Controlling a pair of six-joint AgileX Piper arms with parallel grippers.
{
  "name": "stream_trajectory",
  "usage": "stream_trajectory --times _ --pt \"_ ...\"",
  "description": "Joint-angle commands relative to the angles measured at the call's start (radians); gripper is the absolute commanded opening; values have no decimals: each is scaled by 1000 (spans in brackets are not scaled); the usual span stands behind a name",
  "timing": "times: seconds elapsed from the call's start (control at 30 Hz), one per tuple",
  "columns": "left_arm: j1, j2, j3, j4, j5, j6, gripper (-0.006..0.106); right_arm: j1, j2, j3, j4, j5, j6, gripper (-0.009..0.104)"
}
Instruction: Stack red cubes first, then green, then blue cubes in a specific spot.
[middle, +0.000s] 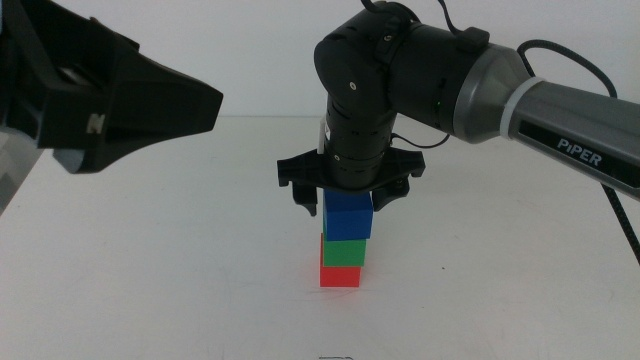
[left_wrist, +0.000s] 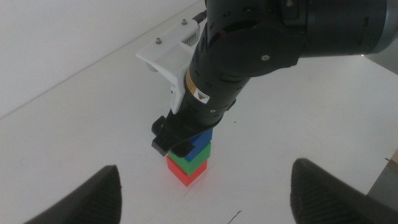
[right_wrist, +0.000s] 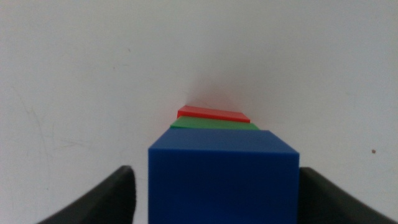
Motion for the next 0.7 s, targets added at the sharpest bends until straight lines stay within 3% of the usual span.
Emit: stream_trajectory --times 0.0,0.13,0.37,0.67 --pt "2 -8 -24 -30 -65 0 92 -5 -63 -20 -18 -24 -22 74" --pt "2 -8 -24 -30 -65 0 92 -13 -91 -21 -19 -31 -35 84" --pt "2 -8 -24 -30 -65 0 92 -57 -237 -21 -6 -6 -202 85" --pt "2 -8 -24 -30 -65 0 92 -267 -510 152 1 -118 -314 85"
